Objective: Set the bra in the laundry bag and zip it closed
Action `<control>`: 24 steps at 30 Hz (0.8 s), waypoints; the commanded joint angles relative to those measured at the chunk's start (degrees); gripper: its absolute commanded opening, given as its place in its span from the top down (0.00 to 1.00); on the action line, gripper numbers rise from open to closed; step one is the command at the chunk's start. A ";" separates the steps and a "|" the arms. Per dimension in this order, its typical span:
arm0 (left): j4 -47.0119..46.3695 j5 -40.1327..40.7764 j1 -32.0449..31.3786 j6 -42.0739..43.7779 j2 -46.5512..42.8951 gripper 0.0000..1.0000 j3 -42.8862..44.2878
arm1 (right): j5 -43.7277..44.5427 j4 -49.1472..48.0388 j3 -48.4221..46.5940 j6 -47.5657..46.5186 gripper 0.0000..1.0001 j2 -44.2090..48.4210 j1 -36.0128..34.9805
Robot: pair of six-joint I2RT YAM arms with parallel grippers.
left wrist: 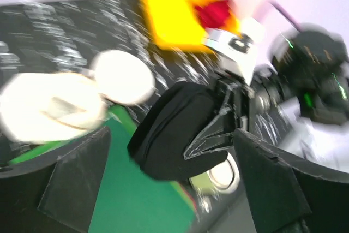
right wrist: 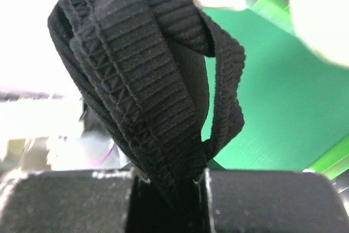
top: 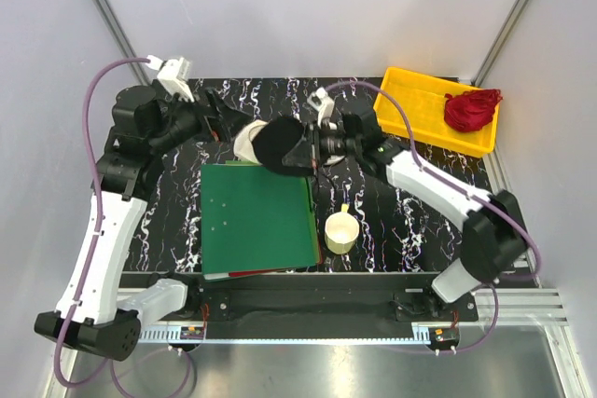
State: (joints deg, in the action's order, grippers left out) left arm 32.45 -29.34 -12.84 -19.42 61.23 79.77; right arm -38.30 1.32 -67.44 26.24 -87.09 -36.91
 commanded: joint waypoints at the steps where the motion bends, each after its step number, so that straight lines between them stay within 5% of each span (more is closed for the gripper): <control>1: -7.66 18.08 2.11 -7.73 3.07 0.12 -2.42 | 13.38 -7.47 -11.36 -0.75 1.00 -7.82 2.19; 7: -11.86 13.01 7.91 -14.14 21.60 0.31 -3.30 | 31.58 -22.73 -15.08 5.22 1.00 -17.75 3.24; 13: -15.06 5.97 10.73 -16.71 42.54 0.32 7.04 | 43.21 -34.70 -20.26 13.04 1.00 -27.77 4.12; 17: -7.76 5.17 10.82 -14.51 53.89 0.34 19.18 | 43.31 -39.46 -26.06 18.66 1.00 -36.72 4.91; 24: -7.31 2.54 10.82 -15.21 61.10 0.38 22.01 | 43.40 -44.13 -33.98 19.99 1.00 -47.37 4.83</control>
State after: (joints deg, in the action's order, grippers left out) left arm 24.93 -23.42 -1.91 -34.59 120.97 98.41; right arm 2.66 -35.73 -95.96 44.18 -130.43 -31.94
